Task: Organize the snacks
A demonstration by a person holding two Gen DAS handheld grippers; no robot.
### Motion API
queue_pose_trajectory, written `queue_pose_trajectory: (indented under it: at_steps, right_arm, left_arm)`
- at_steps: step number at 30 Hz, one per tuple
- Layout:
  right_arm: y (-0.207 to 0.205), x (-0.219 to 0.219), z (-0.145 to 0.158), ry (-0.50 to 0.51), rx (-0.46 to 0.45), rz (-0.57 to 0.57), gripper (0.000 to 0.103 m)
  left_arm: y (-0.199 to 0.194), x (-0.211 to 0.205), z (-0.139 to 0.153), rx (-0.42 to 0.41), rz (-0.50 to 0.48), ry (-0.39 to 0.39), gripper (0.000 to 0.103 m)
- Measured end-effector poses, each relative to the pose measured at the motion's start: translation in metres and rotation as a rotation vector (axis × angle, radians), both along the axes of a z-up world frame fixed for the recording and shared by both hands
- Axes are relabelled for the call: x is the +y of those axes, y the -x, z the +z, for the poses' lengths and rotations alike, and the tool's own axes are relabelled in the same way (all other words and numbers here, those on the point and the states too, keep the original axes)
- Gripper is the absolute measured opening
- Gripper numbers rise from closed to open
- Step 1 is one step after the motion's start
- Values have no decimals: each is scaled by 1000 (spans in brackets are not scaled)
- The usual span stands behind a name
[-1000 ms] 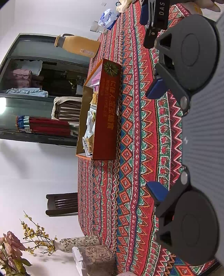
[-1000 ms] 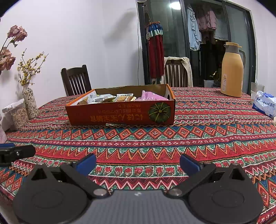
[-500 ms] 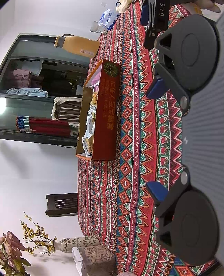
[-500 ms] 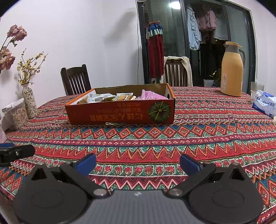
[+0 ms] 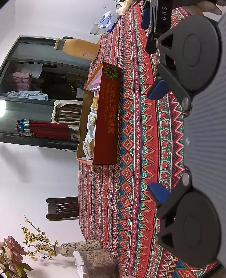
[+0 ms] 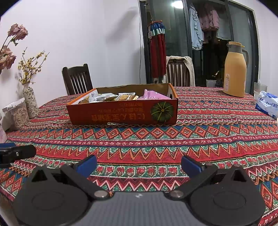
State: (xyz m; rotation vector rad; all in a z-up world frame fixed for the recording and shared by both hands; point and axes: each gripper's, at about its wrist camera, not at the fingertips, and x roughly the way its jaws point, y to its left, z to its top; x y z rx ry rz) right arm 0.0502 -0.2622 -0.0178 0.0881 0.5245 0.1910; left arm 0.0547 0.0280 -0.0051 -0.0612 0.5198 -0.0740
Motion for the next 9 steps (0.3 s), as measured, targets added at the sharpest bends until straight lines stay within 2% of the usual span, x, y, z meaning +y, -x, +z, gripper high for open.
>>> queue_pose_trajectory:
  at_steps: [9]
  right_arm:
    - [-1, -1, 1, 0, 4, 0, 103]
  left_arm:
    - [0, -2, 1, -6, -10, -6, 103]
